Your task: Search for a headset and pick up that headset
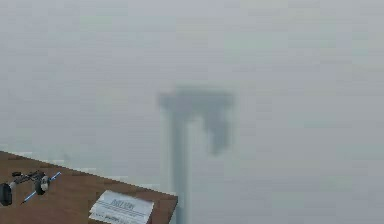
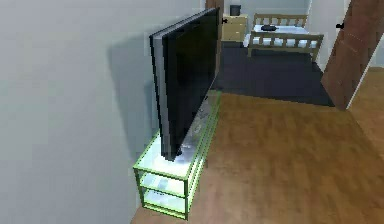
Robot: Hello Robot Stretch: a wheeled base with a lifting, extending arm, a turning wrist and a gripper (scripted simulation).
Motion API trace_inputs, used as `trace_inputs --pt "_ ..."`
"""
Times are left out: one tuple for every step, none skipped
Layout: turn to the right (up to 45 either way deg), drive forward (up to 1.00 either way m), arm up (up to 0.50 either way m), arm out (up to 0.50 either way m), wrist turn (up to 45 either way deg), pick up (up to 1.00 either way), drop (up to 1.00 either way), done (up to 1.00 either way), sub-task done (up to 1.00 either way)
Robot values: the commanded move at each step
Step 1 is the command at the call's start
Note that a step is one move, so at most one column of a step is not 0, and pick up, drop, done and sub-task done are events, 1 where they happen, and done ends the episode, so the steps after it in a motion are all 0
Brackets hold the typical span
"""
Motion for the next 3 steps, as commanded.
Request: trace_inputs --pt "15.0 0.0 0.0 0.0 0.0 0.0 0.0 0.0 0.0" --pt "0.0 0.15 0.0 0.0 0.0 0.0 0.0 0.0 0.0" --pt "-45.0 0.0 0.0 0.0 0.0 0.0 0.0 0.0 0.0"
